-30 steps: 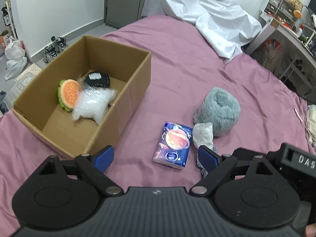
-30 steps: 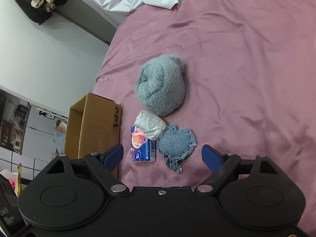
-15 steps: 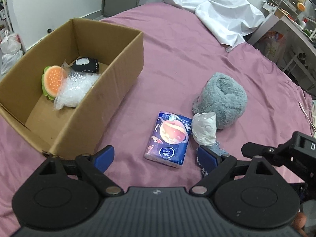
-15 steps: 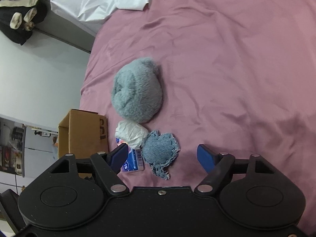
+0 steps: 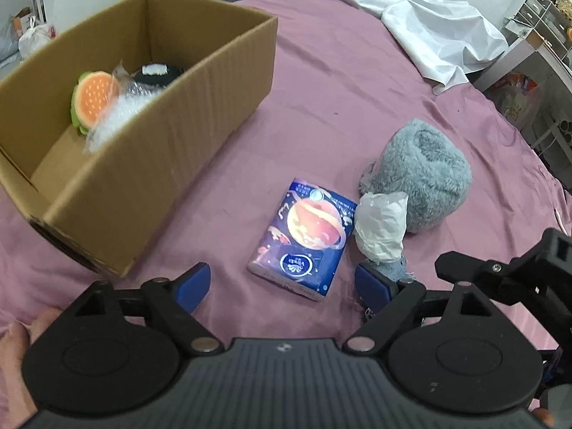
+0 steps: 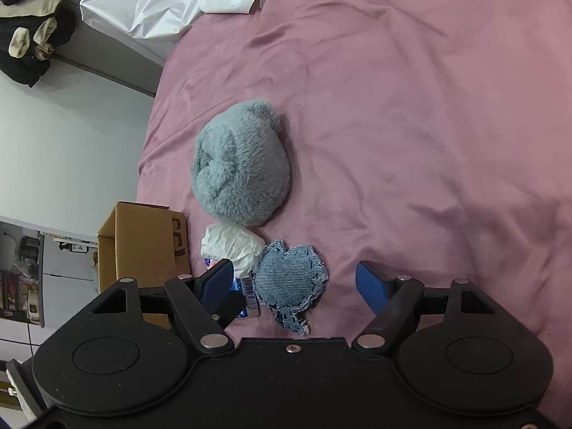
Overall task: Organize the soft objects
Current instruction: 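Grasp the blue tissue pack with the left tool while the right tool grasps the denim cloth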
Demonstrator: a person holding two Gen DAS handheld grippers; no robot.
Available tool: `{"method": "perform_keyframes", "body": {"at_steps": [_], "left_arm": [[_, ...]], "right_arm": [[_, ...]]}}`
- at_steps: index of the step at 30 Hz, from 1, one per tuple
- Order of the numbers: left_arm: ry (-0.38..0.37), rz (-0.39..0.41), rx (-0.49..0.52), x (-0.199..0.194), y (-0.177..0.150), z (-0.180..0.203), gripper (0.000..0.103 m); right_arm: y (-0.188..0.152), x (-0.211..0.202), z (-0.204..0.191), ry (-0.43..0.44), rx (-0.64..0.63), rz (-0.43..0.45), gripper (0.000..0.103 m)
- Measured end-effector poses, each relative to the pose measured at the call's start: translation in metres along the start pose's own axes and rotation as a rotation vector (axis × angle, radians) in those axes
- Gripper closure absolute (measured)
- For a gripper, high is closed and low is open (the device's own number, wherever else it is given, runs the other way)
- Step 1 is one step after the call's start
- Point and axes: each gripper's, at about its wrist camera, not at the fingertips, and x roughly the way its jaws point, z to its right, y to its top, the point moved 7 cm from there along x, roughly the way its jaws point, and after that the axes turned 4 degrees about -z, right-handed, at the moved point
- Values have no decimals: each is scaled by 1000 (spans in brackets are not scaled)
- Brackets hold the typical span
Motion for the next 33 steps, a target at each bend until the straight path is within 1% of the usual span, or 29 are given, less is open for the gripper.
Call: {"method": "perform_keyframes", "body": {"at_steps": [4,7,11,13,14,15,16,17,20,24,28,33], "left_arm": [[2,2,-4,7,-3,0,16],[-3,11,-26,9,-2,-4,18],[-5,23,-31,11,2,-4,19],[-9,23,-43,12,2,-4,21],[-8,25,-49,12,3,-4,27],[-8,28,-56,12,3,-4,33],[-7,29,-63,11,3,-5,36],[-7,29,-70,11,3,-6,44],[-18,24,-96,8,4,-10,48],[-31,13,-118,3,2,-14,49],[-37,10,-118,-6,-1,-15,49],[-41,29,-108,-24,0,-18,49]], "right_arm": [[-2,5,-4,11,-11,-14,33],[-3,13,-7,12,-20,-26,36],[-2,19,-9,8,-26,-31,44],[-2,21,-11,-1,-37,-31,53],[-2,22,-11,-2,-41,-33,62],[-3,22,-11,-1,-46,-39,75],[-4,22,-11,4,-47,-47,77],[-6,22,-12,5,-53,-46,79],[-7,18,-18,2,-86,-28,82],[-6,12,-20,3,-102,-11,82],[-5,9,-23,11,-103,-3,83],[-6,1,-30,43,-125,12,83]]}}
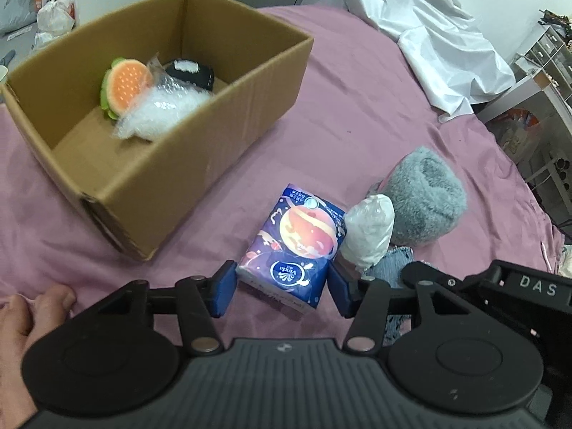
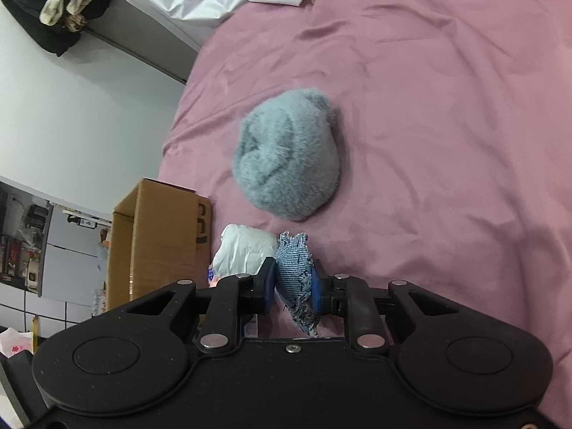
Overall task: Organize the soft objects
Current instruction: 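Grasp the blue tissue pack with the left tool while the right tool grasps the denim cloth, then carry the tissue pack and denim cloth into the box and release both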
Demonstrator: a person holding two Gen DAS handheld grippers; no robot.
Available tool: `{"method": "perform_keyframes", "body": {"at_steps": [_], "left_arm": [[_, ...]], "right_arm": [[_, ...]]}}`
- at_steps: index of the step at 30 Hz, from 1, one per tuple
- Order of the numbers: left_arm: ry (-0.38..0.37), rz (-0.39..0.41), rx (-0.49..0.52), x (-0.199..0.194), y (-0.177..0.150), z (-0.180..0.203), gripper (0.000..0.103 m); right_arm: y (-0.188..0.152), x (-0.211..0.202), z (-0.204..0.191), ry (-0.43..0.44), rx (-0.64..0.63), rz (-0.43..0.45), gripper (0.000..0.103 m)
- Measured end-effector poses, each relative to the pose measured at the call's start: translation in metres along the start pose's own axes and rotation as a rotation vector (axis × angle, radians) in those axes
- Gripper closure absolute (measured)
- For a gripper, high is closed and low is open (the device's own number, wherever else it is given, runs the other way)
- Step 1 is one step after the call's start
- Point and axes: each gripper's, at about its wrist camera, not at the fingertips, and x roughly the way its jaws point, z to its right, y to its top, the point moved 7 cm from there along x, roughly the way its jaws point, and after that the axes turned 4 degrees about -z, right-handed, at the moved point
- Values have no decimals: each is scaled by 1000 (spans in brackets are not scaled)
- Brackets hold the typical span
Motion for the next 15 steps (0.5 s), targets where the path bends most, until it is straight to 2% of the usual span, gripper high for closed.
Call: {"method": "perform_keyframes", "body": {"at_steps": [15], "left_arm": [[-39,77,27,-56,15,4,49]], "right_arm": [[-1,-18,-32,117,-74,46,83]]}}
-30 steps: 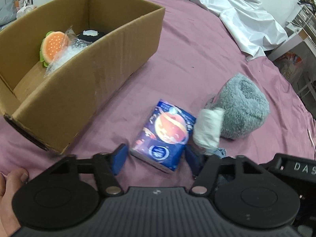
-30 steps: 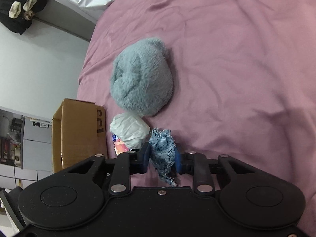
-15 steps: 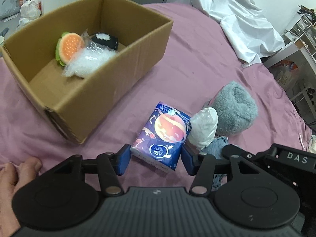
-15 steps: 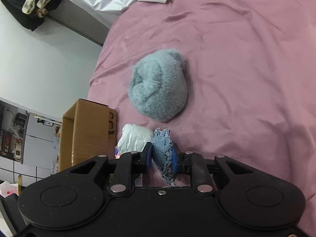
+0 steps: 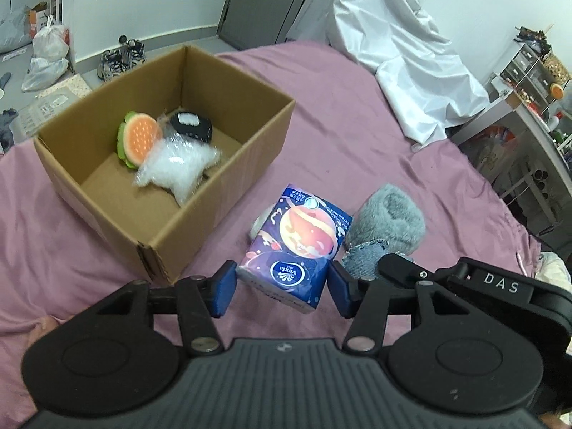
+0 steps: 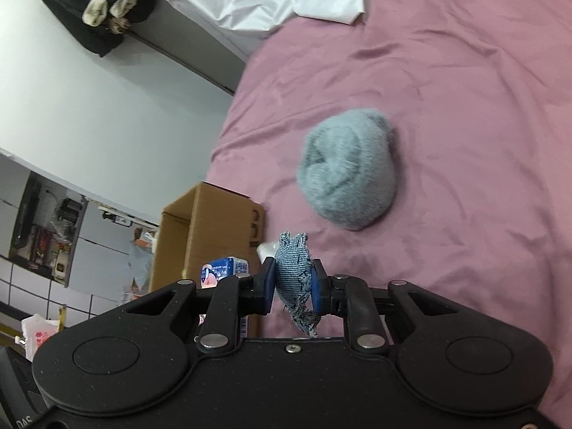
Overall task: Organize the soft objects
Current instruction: 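Carry the tissue pack and denim cloth into the box and release both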
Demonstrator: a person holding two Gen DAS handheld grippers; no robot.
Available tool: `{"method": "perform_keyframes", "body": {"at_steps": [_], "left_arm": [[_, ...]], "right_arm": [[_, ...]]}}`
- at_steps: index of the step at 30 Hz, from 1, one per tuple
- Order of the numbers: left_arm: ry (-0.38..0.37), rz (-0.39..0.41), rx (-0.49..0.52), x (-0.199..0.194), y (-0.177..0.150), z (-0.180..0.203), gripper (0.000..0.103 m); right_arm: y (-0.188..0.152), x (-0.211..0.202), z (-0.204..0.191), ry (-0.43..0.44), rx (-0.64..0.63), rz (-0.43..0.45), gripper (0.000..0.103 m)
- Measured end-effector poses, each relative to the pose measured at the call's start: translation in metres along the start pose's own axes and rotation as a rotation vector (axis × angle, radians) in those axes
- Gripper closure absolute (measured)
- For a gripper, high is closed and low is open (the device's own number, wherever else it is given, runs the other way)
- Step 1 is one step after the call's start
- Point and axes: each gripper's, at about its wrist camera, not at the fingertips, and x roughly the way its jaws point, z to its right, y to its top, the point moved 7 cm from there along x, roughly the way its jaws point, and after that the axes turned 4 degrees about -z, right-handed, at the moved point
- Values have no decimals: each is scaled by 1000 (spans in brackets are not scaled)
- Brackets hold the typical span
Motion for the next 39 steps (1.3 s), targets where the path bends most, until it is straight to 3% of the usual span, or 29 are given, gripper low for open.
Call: {"method": "perform_keyframes", "body": {"at_steps": [9,19,32,39], "left_arm": [[7,76,-13,-36,29,-19,49],[67,139,-57,-55,58,-66,49],[88,161,-122,-41,75,-120,49],[117,185,-103,-32,82,-137,49]], "right_arm": [[-1,-1,-22,40,-63,19,83],[-7,0,-34,56,-117,40,83],[-21,13,-47,99,-120,12,83],[-23,26,-61,115,-156,8,83]]}}
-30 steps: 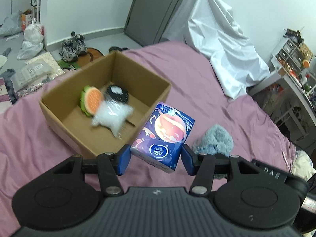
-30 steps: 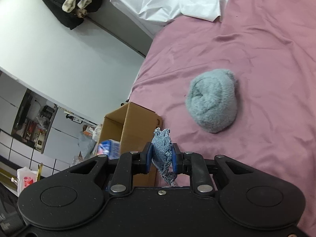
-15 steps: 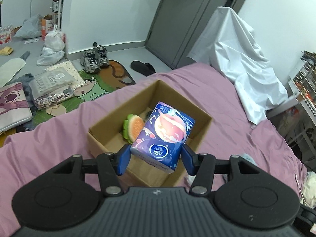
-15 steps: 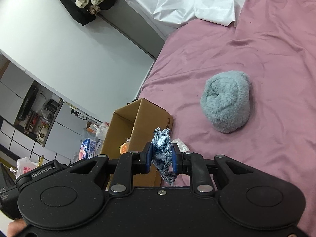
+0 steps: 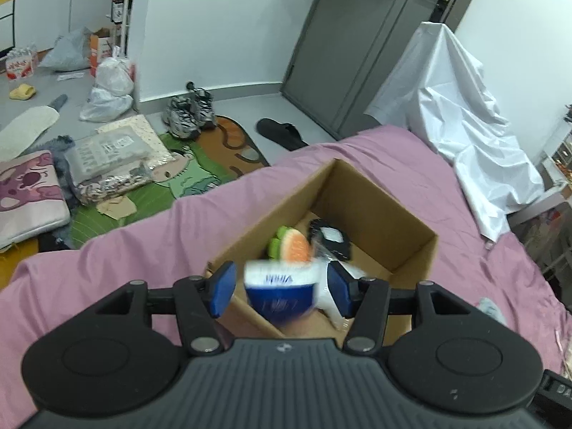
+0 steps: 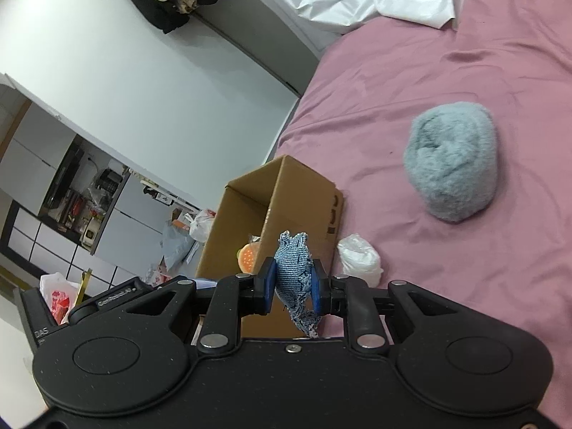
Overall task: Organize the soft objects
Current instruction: 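Carry the tissue pack and denim cloth into the box and release both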
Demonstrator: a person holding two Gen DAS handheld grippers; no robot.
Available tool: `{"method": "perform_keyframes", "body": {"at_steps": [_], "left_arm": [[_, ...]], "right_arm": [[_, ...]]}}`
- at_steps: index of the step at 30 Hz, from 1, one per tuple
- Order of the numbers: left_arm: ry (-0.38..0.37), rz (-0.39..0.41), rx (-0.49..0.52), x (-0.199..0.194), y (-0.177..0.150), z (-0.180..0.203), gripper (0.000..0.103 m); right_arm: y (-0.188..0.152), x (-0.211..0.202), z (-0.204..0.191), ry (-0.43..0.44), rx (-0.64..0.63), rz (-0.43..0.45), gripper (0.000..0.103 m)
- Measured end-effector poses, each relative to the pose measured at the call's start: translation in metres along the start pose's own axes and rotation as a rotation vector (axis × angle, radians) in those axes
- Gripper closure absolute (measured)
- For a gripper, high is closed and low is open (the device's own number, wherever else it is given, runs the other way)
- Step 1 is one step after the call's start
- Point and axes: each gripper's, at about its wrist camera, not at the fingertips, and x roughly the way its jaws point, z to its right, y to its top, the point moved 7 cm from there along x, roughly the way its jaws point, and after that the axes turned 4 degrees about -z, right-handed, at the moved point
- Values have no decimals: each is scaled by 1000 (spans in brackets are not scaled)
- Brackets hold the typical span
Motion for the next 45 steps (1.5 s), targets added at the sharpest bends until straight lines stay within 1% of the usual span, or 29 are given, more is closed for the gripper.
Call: {"method": "perform_keyframes", "body": {"at_steps": [10,13,16,19,24,26,27,29,32,34,36,37,40,42,45], "left_arm": [[6,-19,-24,8,0,-12,44],[8,-27,-30,9,1,-13,41],[15,-30,-33,9,0,-16,35],[27,-27,-33,7,1,-18,33],[52,-22,-37,4,5,-26,29],[54,-26,-34,2,5,-28,29],[54,-27,-28,2,5,-28,29],[57,-31,-19,0,4,-28,28],[61,-38,-14,-1,3,-25,28],[63,-41,-9,-2,2,-21,26],[66,-43,2,-4,0,-15,21],[65,-41,12,-4,-1,-12,21],[65,-44,47,-6,-3,-2,20],[71,-48,66,-7,-4,5,20],[80,-47,86,-9,-3,13,19]], "right_arm": [[9,17,-30,48,-53,7,83],[8,24,-41,69,-62,0,83],[8,34,-53,94,-67,-5,83],[6,45,-63,93,-79,-8,83],[3,54,-68,92,-65,-20,81],[1,55,-68,92,-71,-32,76],[-1,56,-67,89,-64,-41,62],[-1,53,-64,82,-45,-33,47],[1,45,-62,80,-52,-23,46],[4,39,-61,76,-48,-15,43],[7,32,-61,60,-54,-4,34],[10,27,-61,53,-63,4,33],[14,21,-63,23,-85,15,25],[18,13,-59,-11,-94,21,15],[21,5,-55,-42,-109,14,13]]}}
